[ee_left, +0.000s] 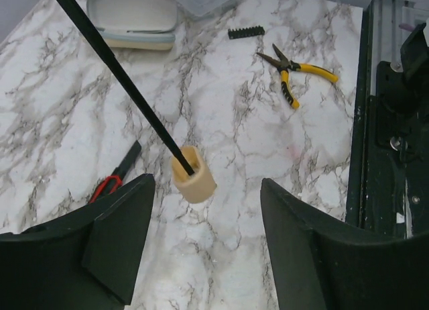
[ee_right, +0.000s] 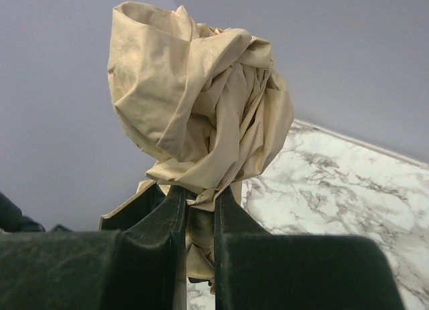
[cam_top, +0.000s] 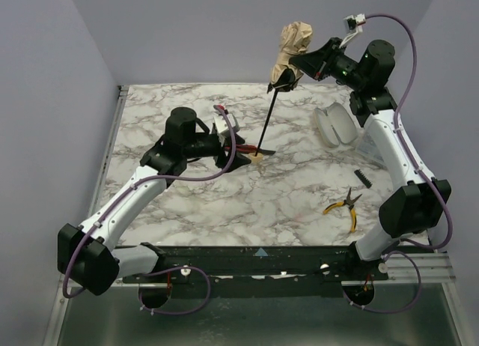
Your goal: Open the umbrella
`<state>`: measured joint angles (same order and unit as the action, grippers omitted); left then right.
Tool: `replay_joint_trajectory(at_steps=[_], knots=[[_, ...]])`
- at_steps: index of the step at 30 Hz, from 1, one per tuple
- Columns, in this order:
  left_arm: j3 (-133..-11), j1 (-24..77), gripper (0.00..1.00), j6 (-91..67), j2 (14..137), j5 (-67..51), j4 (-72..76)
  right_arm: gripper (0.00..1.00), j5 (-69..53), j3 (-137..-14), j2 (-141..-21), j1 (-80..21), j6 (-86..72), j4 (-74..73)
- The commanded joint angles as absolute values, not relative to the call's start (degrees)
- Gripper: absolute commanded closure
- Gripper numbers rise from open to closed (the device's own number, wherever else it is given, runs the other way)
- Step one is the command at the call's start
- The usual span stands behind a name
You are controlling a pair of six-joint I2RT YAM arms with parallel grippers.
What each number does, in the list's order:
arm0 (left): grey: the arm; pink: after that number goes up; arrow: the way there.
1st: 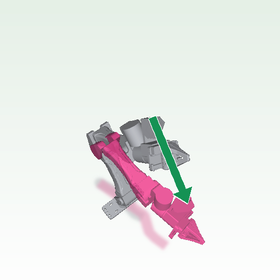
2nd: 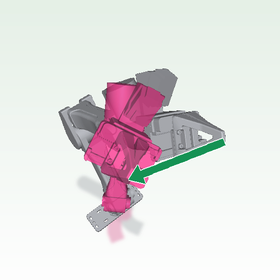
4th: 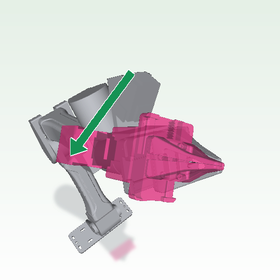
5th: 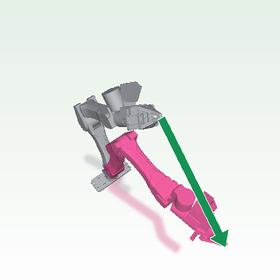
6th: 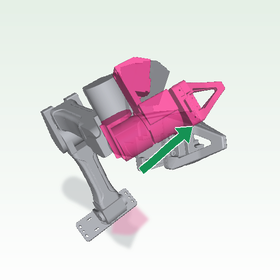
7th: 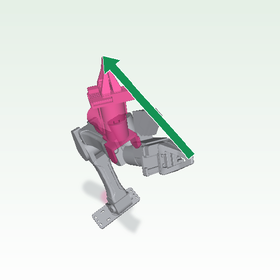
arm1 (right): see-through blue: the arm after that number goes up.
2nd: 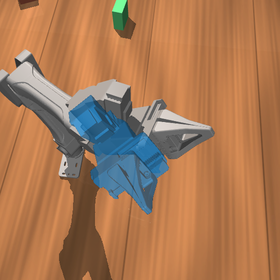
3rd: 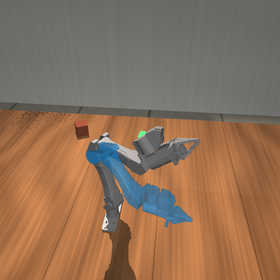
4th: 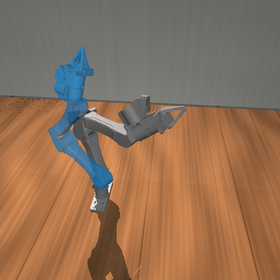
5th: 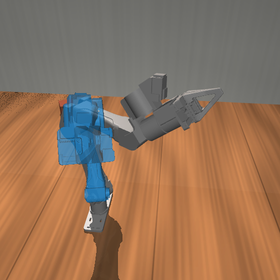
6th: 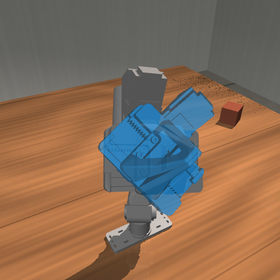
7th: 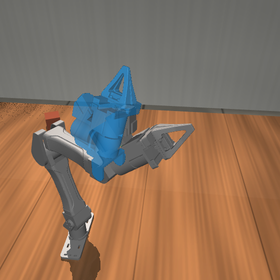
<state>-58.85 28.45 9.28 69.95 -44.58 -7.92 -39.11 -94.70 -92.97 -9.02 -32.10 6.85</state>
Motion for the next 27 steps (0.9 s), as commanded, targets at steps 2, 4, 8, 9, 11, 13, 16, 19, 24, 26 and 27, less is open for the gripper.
replay_joint_trajectory(at_steps=[2, 4, 8, 9, 11, 13, 16, 19, 24, 26, 27], knots=[[-65.4, 27.6, 0.28, 5.0, 71.2, -47.6, -10.7, 0.99, -48.9, -92.0, -88.8, -8.9, -35.5, 16.3], [-67.7, 27.3, 0.25, 4.0, 73.2, -48.6, -11.6, 0.99, -50.7, -90.7, -88.4, -8.8, -38.5, 20.2], [-72.1, 26.8, 0.22, 1.3, 77.5, -56.6, -12.3, 0.99, -53.8, -89.4, -88.9, -8.9, -45.3, 27.4], [-72.9, 26.9, 0.22, 0.6, 78.7, -58.7, -12.1, 0.99, -54.6, -89.3, -89.1, -8.8, -47.0, 29.2], [-74.0, 26.9, 0.22, -3.5, 80.7, -61.7, -9.7, 0.99, -56.8, -88.6, -89.7, -8.9, -51.4, 34.7], [-74.2, 26.9, 0.24, -7.5, 82.0, -62.8, -6.3, 0.99, -58.1, -88.3, -90.1, -8.8, -55.4, 39.8], [-73.3, 26.9, 0.30, -13.5, 83.4, -64.2, -0.9, 0.99, -58.4, -88.0, -90.4, -8.9, -59.7, 44.9], [-72.0, 26.9, 0.41, -19.4, 84.1, -66.4, 4.1, 0.99, -58.5, -89.0, -90.8, -8.9, -61.0, 47.3], [-66.0, 27.1, 0.59, -33.4, 85.1, -68.7, 16.2, 0.99, -58.4, -92.0, -92.7, -8.9, -61.9, 49.5], [-64.0, 27.4, 0.62, -34.2, 84.8, -69.3, 17.2, 0.99, -58.2, -94.0, -93.6, -8.9, -61.8, 49.3], [-63.5, 27.6, 0.62, -33.5, 84.7, -69.6, 16.2, 0.99, -58.1, -94.7, -94.0, -8.9, -61.8, 49.4]])
